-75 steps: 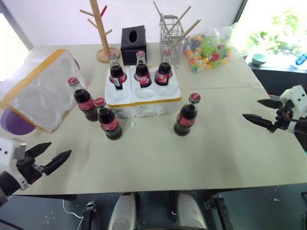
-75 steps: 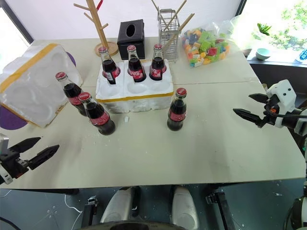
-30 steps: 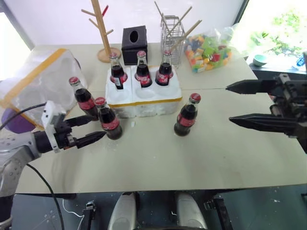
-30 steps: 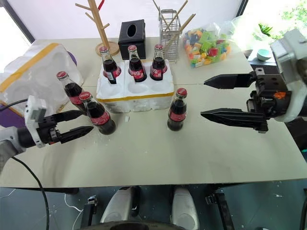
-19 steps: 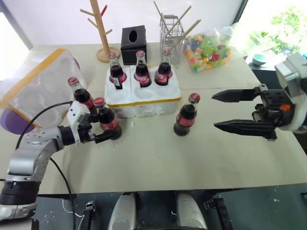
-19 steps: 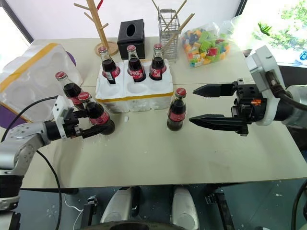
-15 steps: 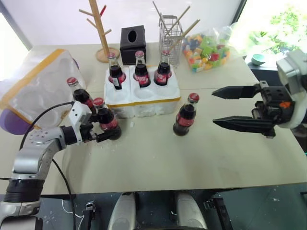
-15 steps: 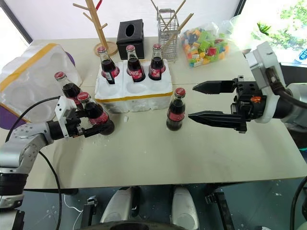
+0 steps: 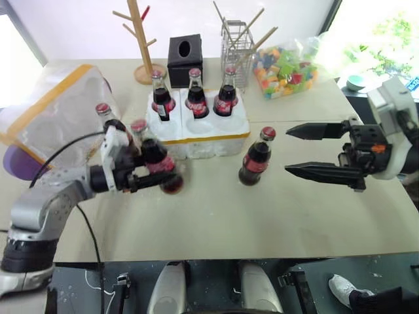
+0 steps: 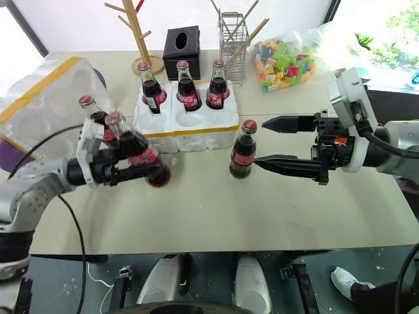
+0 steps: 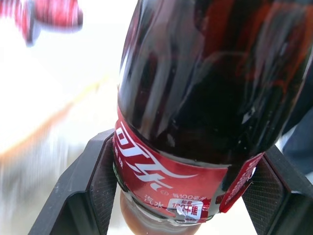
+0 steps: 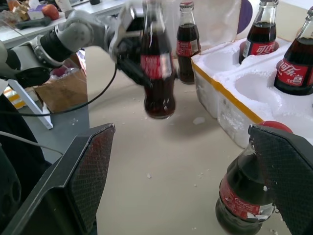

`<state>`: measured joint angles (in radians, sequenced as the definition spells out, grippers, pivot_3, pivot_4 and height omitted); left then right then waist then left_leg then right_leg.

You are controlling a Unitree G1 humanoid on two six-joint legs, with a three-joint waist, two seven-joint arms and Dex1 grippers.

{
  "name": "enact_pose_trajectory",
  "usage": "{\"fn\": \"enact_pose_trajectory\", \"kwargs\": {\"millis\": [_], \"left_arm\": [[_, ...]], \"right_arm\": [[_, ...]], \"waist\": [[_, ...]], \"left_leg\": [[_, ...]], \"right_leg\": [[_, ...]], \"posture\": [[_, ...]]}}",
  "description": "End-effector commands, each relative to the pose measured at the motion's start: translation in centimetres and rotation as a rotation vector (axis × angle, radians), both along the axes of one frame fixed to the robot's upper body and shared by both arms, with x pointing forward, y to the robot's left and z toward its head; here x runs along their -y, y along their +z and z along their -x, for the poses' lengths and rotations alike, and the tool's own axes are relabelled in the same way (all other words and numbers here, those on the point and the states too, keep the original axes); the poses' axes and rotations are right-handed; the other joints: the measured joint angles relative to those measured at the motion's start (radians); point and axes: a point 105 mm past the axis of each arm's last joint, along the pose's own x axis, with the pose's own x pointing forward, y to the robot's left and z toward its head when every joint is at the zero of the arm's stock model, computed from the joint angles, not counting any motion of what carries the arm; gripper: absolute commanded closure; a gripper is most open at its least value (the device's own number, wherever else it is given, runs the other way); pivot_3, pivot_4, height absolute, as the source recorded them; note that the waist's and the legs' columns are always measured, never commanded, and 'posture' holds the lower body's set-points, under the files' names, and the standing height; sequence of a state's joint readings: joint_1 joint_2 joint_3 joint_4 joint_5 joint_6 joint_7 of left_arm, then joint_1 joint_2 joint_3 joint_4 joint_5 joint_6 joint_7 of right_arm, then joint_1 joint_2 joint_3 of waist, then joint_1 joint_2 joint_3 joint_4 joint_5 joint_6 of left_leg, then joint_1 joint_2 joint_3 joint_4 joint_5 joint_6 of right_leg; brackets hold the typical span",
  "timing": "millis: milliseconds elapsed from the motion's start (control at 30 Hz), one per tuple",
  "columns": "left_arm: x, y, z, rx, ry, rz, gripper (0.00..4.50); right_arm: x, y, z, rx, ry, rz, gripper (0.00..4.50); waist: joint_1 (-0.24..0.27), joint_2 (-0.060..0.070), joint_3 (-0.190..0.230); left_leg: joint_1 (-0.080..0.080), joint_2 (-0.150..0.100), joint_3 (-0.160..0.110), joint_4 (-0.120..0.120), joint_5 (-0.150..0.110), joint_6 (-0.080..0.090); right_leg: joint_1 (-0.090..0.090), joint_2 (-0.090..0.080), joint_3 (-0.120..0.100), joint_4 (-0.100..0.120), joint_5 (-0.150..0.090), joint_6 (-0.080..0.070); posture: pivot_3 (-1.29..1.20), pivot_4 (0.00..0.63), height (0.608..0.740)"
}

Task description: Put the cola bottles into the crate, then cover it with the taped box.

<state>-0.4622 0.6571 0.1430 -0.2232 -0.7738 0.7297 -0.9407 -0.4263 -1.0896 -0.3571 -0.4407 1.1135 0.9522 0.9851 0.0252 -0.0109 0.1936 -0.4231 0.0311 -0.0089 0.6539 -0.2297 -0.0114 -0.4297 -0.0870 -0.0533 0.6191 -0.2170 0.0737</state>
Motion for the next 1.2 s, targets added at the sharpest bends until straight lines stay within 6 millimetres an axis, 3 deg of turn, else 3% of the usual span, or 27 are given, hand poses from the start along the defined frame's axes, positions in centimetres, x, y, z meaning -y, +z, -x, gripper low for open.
{"fn": "enact_pose_trajectory", "kwargs": {"millis": [33, 167, 333, 600, 833, 900, 967, 1200], "left_arm": [[1.6, 4.3, -2.7, 0.175, 0.099, 0.076, 1.68], [3.8, 6.0, -6.0, 0.242, 0.188, 0.083, 1.68], [5.4, 5.9, -8.5, 0.259, 0.218, 0.038, 1.68], [6.5, 2.6, -10.9, 0.196, 0.225, -0.098, 1.68], [7.3, 0.6, -11.0, 0.110, 0.200, -0.171, 1.68], [7.4, -0.7, -11.4, 0.070, 0.218, -0.199, 0.67], [7.5, -1.5, -11.6, 0.046, 0.225, -0.220, 0.02], [6.4, -0.9, -10.8, 0.060, 0.240, -0.211, 0.02]], "right_arm": [[-0.3, 0.4, 0.4, 0.049, 0.005, 0.003, 0.00], [-0.3, 0.2, 0.4, 0.062, -0.015, 0.012, 0.00], [0.1, 0.5, 0.3, 0.075, -0.052, 0.003, 0.00], [0.3, -0.2, 0.4, 0.070, -0.103, -0.007, 0.00], [0.7, -0.5, -0.2, 0.073, -0.149, -0.016, 0.00], [0.6, -0.6, -0.4, 0.074, -0.150, -0.016, 0.00], [0.5, -0.7, -0.7, 0.077, -0.152, -0.018, 0.00], [0.5, -0.8, -1.6, 0.080, -0.156, -0.025, 0.00]], "waist": [[0.007, 0.000, 0.000], [0.011, 0.000, 0.000], [0.012, -0.001, 0.000], [0.014, -0.001, 0.000], [0.016, -0.001, 0.000], [0.016, -0.001, 0.000], [0.014, -0.001, 0.000], [0.013, -0.001, 0.000]], "left_leg": [[0.000, 0.000, 0.000, 0.000, 0.000, 0.000], [0.001, 0.000, 0.000, 0.000, 0.000, 0.000], [0.001, 0.000, 0.000, -0.001, 0.000, 0.001], [0.000, 0.000, 0.000, -0.001, 0.000, 0.001], [0.000, 0.000, 0.000, 0.000, 0.000, 0.001], [0.001, 0.000, 0.000, 0.001, 0.000, 0.001], [0.001, 0.000, 0.000, 0.001, 0.000, 0.001], [0.002, 0.000, 0.000, 0.001, 0.000, 0.001]], "right_leg": [[0.000, 0.000, 0.000, 0.000, 0.001, 0.001], [0.001, 0.001, 0.001, 0.000, 0.003, 0.004], [0.000, 0.003, 0.002, 0.000, 0.003, 0.005], [0.000, 0.003, 0.001, -0.001, 0.003, 0.005], [0.000, 0.002, 0.002, 0.000, 0.003, 0.004], [0.001, 0.002, 0.002, 0.000, 0.003, 0.004], [0.002, 0.002, 0.002, -0.001, 0.003, 0.004], [0.002, 0.002, 0.002, 0.000, 0.003, 0.004]], "posture": [[0.00, 0.150, 0.740], [0.00, 0.150, 0.740], [0.00, 0.150, 0.740], [0.00, 0.150, 0.740], [0.00, 0.150, 0.740], [0.00, 0.150, 0.740], [0.00, 0.150, 0.740], [0.00, 0.150, 0.740]]}}
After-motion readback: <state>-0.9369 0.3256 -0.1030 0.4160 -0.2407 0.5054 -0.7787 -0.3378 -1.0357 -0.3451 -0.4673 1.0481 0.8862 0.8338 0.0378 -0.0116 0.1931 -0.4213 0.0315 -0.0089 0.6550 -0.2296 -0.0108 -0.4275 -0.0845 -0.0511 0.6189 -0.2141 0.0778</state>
